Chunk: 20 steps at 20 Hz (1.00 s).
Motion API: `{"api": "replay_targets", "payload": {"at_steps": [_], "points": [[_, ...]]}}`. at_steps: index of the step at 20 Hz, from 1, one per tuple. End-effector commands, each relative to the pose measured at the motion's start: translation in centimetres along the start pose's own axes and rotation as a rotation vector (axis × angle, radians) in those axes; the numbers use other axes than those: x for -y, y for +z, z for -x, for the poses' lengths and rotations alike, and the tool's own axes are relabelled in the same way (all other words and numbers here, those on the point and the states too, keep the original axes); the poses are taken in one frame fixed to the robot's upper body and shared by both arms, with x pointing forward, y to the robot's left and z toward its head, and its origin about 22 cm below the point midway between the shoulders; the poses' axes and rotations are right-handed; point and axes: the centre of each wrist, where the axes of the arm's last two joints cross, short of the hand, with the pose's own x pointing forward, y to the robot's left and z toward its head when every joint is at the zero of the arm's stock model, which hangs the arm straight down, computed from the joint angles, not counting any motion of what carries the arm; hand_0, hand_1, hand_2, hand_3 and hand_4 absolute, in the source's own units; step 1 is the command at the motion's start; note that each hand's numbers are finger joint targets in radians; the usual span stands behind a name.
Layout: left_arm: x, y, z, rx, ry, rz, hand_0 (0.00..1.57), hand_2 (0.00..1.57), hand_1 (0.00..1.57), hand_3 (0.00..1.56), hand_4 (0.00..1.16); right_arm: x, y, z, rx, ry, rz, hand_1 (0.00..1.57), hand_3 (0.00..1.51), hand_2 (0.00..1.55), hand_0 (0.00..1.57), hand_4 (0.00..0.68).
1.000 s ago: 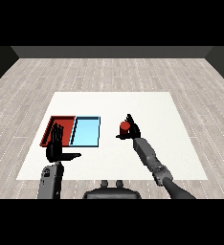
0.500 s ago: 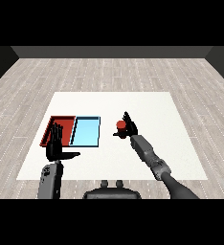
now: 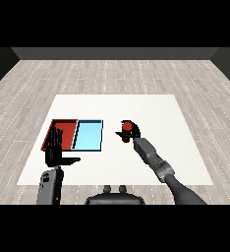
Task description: Pick the red can and put it in the red box
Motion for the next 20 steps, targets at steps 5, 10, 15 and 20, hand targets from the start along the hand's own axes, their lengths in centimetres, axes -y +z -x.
{"api": "replay_targets", "payload": {"at_steps": [5, 10, 15, 20], "points": [[0.6, 0.1, 0.0, -0.010, -0.002, 0.001, 0.00, 0.00, 0.00, 0.00, 0.00, -0.2, -0.5, -0.6, -0.091, 0.198, 0.093, 1.48, 1.41, 1.46, 1.48, 0.524], [-0.4, 0.9, 0.8, -0.003, -0.010, -0.012, 0.00, 0.00, 0.00, 0.00, 0.00, 0.1, 0.6, 0.9, -0.109, 0.201, 0.072, 1.53, 1.42, 1.49, 1.53, 0.527], [0.5, 0.5, -0.1, 0.004, -0.015, 0.002, 0.00, 0.00, 0.00, 0.00, 0.00, -1.5, -0.6, -1.5, 0.001, 0.178, 0.065, 1.48, 1.38, 1.44, 1.48, 0.537], [1.0, 0.0, 0.1, -0.017, 0.018, 0.022, 0.00, 0.00, 0.00, 0.00, 0.00, -1.2, -1.7, -3.2, 0.103, 0.154, 0.055, 1.52, 1.39, 1.45, 1.52, 0.589]]}}
